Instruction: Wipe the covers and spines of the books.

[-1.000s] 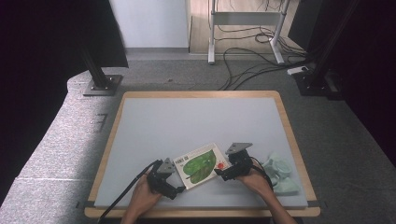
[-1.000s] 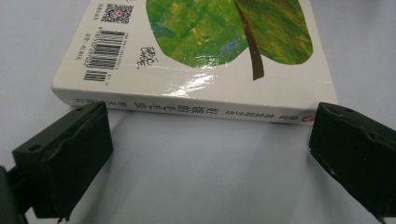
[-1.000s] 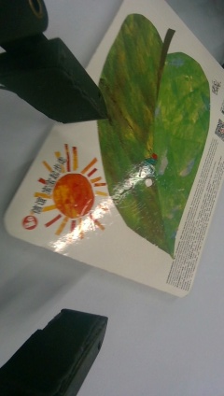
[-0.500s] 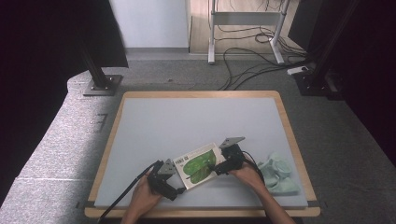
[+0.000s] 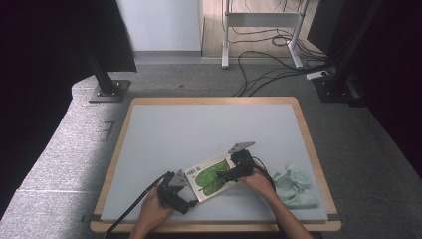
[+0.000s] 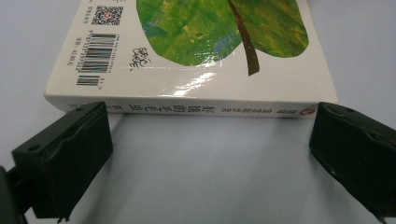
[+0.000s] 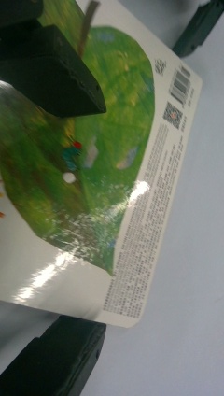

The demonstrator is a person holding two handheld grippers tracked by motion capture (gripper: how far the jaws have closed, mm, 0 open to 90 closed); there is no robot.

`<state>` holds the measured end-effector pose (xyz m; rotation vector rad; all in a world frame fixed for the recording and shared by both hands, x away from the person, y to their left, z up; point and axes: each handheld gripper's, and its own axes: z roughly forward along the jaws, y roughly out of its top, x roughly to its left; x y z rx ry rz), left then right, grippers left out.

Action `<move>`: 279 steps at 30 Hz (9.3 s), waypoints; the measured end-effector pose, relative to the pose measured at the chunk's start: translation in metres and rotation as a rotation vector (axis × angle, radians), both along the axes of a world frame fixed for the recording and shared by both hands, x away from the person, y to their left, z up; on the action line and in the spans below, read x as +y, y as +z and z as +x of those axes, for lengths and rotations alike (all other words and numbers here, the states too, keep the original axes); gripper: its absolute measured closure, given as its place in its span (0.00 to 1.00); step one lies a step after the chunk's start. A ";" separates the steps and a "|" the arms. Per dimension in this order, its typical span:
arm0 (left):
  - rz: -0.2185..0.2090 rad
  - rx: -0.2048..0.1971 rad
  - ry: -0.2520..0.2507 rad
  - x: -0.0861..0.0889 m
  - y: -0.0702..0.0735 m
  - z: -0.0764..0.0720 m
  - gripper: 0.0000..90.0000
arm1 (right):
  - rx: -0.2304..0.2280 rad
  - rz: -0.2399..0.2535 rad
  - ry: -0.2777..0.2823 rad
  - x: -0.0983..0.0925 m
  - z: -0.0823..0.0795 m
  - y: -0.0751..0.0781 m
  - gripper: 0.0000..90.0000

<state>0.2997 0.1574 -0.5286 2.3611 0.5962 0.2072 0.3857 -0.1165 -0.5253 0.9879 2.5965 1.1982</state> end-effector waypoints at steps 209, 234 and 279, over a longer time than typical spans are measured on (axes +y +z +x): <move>-0.197 0.029 -0.017 0.002 0.051 0.007 0.82 | -0.040 0.096 0.095 -0.055 -0.023 0.046 0.51; -0.121 -0.121 0.088 0.022 0.056 0.060 0.74 | -0.133 0.098 -0.026 -0.020 0.009 0.047 0.52; -0.157 -0.036 0.265 0.014 0.045 0.008 0.20 | -0.112 0.067 -0.012 -0.039 -0.040 0.042 0.33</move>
